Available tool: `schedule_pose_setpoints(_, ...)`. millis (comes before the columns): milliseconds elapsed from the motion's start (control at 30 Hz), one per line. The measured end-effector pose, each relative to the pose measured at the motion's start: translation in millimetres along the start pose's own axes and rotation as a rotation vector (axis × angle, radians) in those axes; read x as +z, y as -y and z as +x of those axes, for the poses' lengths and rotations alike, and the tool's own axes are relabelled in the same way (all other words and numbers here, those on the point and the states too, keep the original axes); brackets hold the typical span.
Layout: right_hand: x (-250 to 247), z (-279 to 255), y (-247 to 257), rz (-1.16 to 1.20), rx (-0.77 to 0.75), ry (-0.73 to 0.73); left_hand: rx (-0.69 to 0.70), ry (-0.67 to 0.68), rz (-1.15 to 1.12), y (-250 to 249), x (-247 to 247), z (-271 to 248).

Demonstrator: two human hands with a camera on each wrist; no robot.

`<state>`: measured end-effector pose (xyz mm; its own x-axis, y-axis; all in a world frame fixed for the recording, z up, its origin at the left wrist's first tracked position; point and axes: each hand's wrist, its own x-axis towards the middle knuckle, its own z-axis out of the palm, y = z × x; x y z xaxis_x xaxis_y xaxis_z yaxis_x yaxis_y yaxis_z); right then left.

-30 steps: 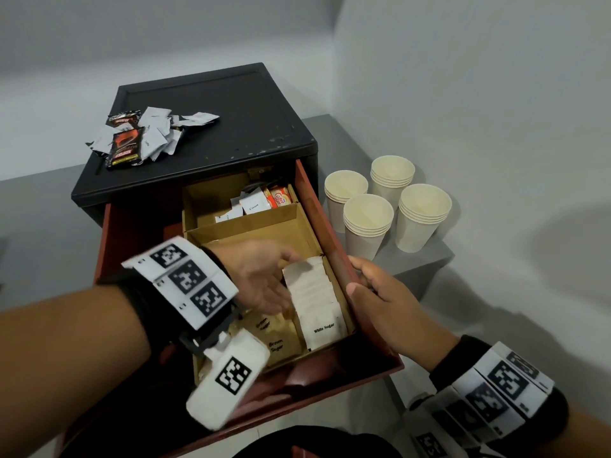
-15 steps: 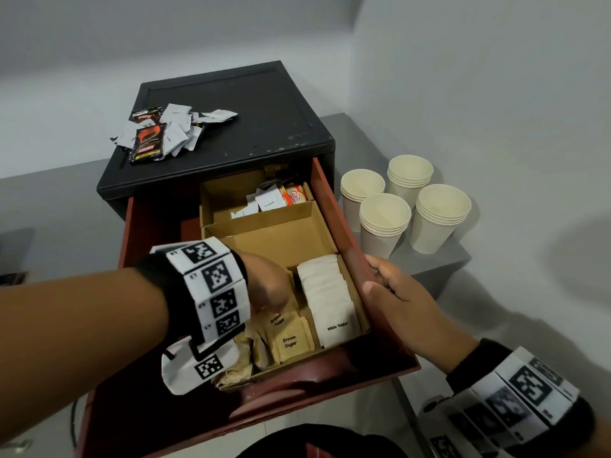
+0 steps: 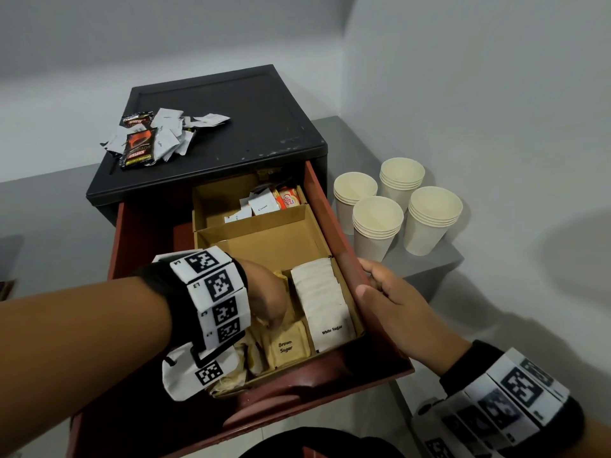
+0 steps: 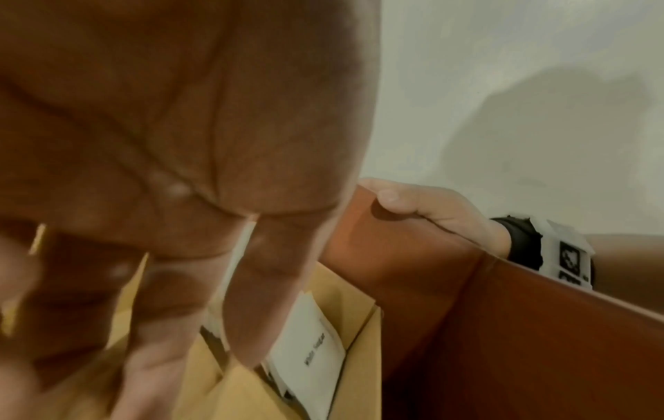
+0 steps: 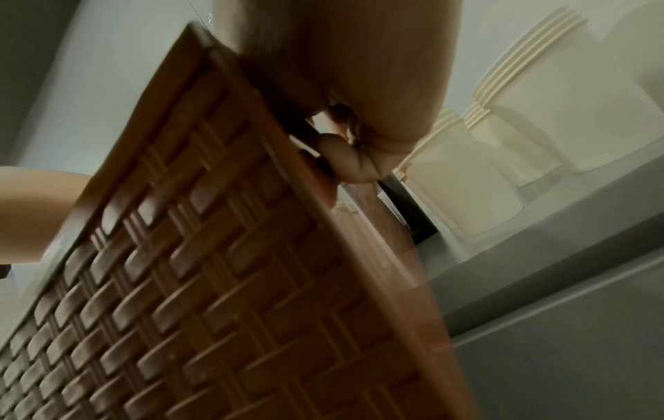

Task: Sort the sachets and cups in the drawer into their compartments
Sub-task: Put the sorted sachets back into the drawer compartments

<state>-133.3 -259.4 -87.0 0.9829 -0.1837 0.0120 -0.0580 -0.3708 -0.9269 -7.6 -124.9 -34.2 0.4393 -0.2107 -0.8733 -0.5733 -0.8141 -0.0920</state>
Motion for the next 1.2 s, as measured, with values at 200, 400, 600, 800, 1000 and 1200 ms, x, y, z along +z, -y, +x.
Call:
schedule_pose_setpoints(200, -0.7, -0.1, 1.1, -0.011, -0.004, -0.009, 0.046, -0.040, -0.048, 9.7, -7.7, 1.8)
schedule_pose_setpoints(400, -1.8, -0.4, 1.3, -0.010, 0.001, -0.001, 0.094, 0.034, -0.124, 14.4, -3.9, 8.9)
schedule_pose_setpoints(600, -2.3, -0.3, 1.2, -0.032, 0.000, -0.016, 0.101, -0.073, -0.077, 19.4, -4.9, 13.8)
schedule_pose_setpoints(800, -1.3, 1.1, -1.1, -0.042, -0.014, -0.010, 0.095, -0.112, -0.015, 22.2, -3.3, 19.9)
schedule_pose_setpoints(1000, -0.8, 1.3, -3.9, -0.024, 0.008, -0.015, 0.147, -0.145, -0.096, 18.1, -1.2, 22.7)
schedule_pose_setpoints(1200, -0.8, 0.7, -6.4, -0.037, 0.025, -0.036, 0.113, -0.442, -0.069, 35.7, -20.8, 12.9)
